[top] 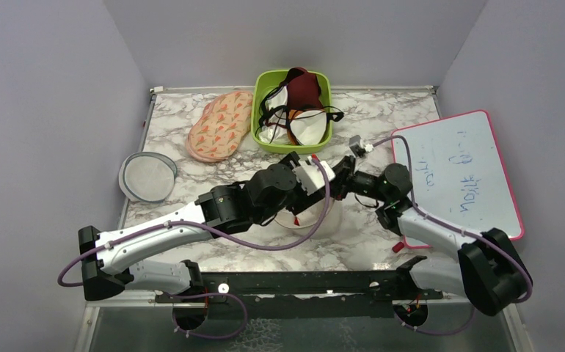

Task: Unzip the laundry bag and remove the bra
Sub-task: Open the laundry bag at the center of the board.

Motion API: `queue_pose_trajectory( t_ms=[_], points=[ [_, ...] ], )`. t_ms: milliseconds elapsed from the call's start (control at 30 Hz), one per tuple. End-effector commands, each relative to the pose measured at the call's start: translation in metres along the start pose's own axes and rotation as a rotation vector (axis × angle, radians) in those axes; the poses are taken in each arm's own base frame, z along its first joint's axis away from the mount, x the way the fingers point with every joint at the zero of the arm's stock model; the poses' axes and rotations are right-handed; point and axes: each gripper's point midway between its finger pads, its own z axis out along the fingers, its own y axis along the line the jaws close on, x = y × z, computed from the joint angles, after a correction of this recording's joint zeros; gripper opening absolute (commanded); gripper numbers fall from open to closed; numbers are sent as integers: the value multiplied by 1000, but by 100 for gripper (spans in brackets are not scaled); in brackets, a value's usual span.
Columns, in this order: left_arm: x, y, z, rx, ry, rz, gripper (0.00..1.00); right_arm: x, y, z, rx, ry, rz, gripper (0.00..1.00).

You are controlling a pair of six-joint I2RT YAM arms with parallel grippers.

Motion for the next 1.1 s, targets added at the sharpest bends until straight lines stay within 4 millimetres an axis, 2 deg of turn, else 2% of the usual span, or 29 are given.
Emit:
queue_pose_trajectory(
  t_ms=[0, 33, 100, 133, 233, 333, 400, 600, 767, 867, 1067],
  points=[
    [5, 22, -7, -106, -10, -244, 62, -32, -29, -26, 311, -289, 219, 1],
    [10, 28, -7, -130, -8, -306, 67, -34, -31, -33, 342, -335, 248, 1],
    [21, 39, -10, -171, -13, -448, 69, -35, -36, -41, 392, -390, 318, 1],
    [26, 38, -11, -164, -23, -515, 69, -36, -39, -42, 408, -402, 336, 1],
    [45, 28, -12, -112, -44, -677, 72, -35, -46, -41, 445, -394, 377, 4],
    [59, 17, -5, -58, -35, -745, 73, -27, -49, -38, 447, -360, 402, 4],
    [59, 15, 0, -18, -46, -778, 76, -22, -45, -36, 419, -340, 398, 4],
    [40, 37, 17, 168, -213, -949, 77, -17, -30, -25, 320, -263, 387, 4],
    [55, 61, 26, 209, -300, -1116, 78, -22, -16, -15, 230, -209, 369, 4],
    [62, 60, 29, 253, -323, -1169, 78, -24, -11, -12, 193, -194, 380, 4],
    [55, 44, 26, 388, -355, -1115, 76, -30, -3, -6, 123, -199, 431, 4]
  ],
)
